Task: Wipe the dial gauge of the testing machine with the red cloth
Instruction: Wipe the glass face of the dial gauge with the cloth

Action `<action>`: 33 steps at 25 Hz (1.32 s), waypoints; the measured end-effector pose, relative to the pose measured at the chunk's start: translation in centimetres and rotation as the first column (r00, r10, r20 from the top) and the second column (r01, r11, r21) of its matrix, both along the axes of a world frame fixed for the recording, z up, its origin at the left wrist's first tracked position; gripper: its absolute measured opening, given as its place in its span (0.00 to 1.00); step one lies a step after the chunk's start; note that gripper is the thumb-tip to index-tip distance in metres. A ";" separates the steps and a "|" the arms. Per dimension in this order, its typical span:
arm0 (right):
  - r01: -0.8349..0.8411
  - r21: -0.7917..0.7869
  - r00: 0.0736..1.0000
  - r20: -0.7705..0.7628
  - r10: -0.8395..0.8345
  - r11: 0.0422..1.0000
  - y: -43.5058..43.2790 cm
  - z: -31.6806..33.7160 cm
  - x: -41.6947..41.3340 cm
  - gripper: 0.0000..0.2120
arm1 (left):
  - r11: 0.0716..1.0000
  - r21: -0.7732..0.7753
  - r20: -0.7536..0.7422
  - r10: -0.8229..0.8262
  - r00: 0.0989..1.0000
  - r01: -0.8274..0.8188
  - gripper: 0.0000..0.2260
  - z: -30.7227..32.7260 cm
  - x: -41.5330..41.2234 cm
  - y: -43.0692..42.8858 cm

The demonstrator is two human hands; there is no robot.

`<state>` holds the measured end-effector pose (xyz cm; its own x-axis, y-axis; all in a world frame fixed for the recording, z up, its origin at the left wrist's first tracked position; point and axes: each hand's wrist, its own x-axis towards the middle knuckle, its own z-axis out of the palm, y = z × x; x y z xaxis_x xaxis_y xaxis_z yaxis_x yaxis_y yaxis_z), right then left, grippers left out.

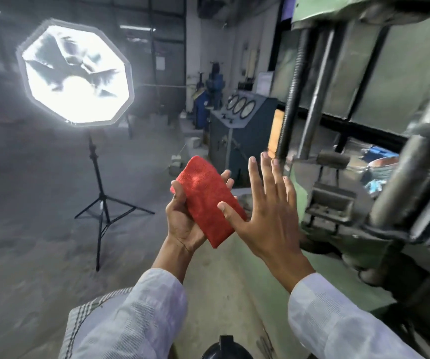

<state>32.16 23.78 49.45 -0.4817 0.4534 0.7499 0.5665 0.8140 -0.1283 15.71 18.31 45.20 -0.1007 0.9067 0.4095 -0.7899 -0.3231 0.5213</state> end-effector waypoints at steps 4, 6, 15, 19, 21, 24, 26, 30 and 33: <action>0.136 0.081 0.990 -0.047 -0.133 0.987 0.7 5.6 8.9 0.47 | 0.995 0.035 -0.056 -0.087 0.995 0.089 0.47 6.5 7.7 2.9; 0.204 0.129 0.978 -0.067 -0.197 0.970 1.1 8.1 13.7 0.47 | 0.986 0.066 -0.067 -0.146 0.987 0.150 0.48 9.6 12.2 4.1; 0.533 0.283 0.846 -0.194 -0.497 0.797 -1.5 16.6 43.4 0.47 | 0.906 0.173 -0.080 -0.378 0.922 0.386 0.47 20.1 40.9 6.8; 0.650 0.317 0.759 -0.226 -0.611 0.691 -3.9 17.9 56.3 0.46 | 0.869 0.188 -0.056 -0.456 0.888 0.458 0.39 21.8 53.2 6.9; 0.708 0.309 0.704 -0.236 -0.670 0.635 -5.2 18.2 62.0 0.46 | 0.860 0.170 -0.015 -0.486 0.874 0.481 0.37 22.3 58.9 7.1; 0.801 0.267 0.595 -0.265 -0.758 0.536 -7.1 18.2 69.8 0.46 | 0.854 0.145 0.041 -0.509 0.859 0.499 0.34 22.3 66.9 8.1; 0.851 0.242 0.522 -0.289 -0.803 0.467 -7.9 17.5 74.1 0.46 | 0.844 0.116 0.031 -0.530 0.847 0.524 0.31 21.9 71.5 9.0; 0.917 0.232 0.381 -0.272 -0.883 0.324 -8.3 15.6 81.2 0.45 | 0.844 0.077 -0.028 -0.531 0.847 0.531 0.22 20.5 79.8 11.4; 0.954 0.209 0.268 -0.271 -0.925 0.215 -7.5 14.2 85.7 0.46 | 0.892 -0.003 -0.072 -0.452 0.889 0.453 0.20 20.0 85.4 13.8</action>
<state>117.89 16.24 63.63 0.2018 0.3071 0.9300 0.9456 -0.3084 -0.1034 101.14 32.12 65.25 0.3478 0.8417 0.4129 -0.8142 0.0529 0.5781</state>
